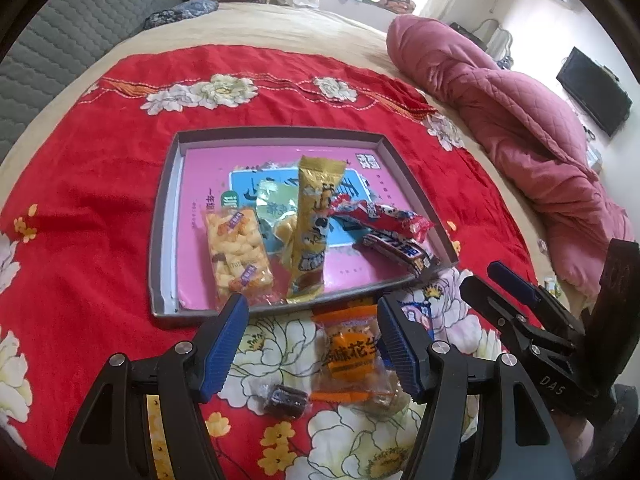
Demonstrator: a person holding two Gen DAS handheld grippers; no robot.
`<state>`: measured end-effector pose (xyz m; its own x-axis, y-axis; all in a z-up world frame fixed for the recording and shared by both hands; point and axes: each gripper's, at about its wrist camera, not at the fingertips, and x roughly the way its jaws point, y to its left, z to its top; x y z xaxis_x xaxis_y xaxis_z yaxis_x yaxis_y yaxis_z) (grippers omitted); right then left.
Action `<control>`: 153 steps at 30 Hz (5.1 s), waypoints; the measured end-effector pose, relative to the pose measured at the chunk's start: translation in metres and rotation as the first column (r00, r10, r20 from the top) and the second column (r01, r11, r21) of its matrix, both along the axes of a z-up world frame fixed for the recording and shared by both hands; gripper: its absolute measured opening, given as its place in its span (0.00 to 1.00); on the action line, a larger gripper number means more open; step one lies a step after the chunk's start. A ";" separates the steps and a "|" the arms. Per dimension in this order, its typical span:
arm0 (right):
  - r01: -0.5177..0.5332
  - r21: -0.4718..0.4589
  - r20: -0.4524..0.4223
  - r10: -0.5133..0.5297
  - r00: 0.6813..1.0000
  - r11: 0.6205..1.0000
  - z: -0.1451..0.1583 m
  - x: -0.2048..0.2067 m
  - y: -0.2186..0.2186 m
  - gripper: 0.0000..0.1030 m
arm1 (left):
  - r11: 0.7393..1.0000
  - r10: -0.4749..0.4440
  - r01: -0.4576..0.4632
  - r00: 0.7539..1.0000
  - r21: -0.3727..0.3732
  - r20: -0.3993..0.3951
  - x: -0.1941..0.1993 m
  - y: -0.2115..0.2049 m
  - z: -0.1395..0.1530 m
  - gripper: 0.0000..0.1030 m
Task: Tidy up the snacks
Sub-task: 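Move both open grippers from the tray back toward the snack pile, then grasp the blue cookie pack with the right gripper while the left grasps the orange peanut bag, then lift the blue cookie pack with the right gripper while the left lifts the peanut bag toward the tray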
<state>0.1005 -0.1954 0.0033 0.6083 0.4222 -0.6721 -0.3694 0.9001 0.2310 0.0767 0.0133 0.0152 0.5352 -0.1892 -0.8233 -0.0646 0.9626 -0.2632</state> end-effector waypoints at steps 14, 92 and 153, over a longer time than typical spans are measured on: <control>0.022 -0.005 -0.058 -0.023 0.998 1.000 -0.007 -0.008 -0.009 0.75 | 0.995 -0.037 0.031 0.997 -0.092 -0.069 -0.002 -0.004 -0.017 0.67; -0.152 -0.218 -0.269 0.090 0.959 0.964 -0.079 0.023 0.029 0.50 | 0.981 -0.053 -0.001 0.959 -0.193 -0.278 0.034 -0.034 -0.096 0.50; -0.134 0.053 -0.074 0.138 0.988 0.990 -0.026 0.034 0.017 0.49 | 0.989 0.064 -0.075 0.994 -0.131 -0.086 0.044 0.008 -0.039 0.44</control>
<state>0.1343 -0.1784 -0.0232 0.4898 0.5300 -0.6922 -0.4669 0.8300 0.3052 0.1207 0.0214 -0.0236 0.4829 -0.2652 -0.8346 -0.1564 0.9116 -0.3801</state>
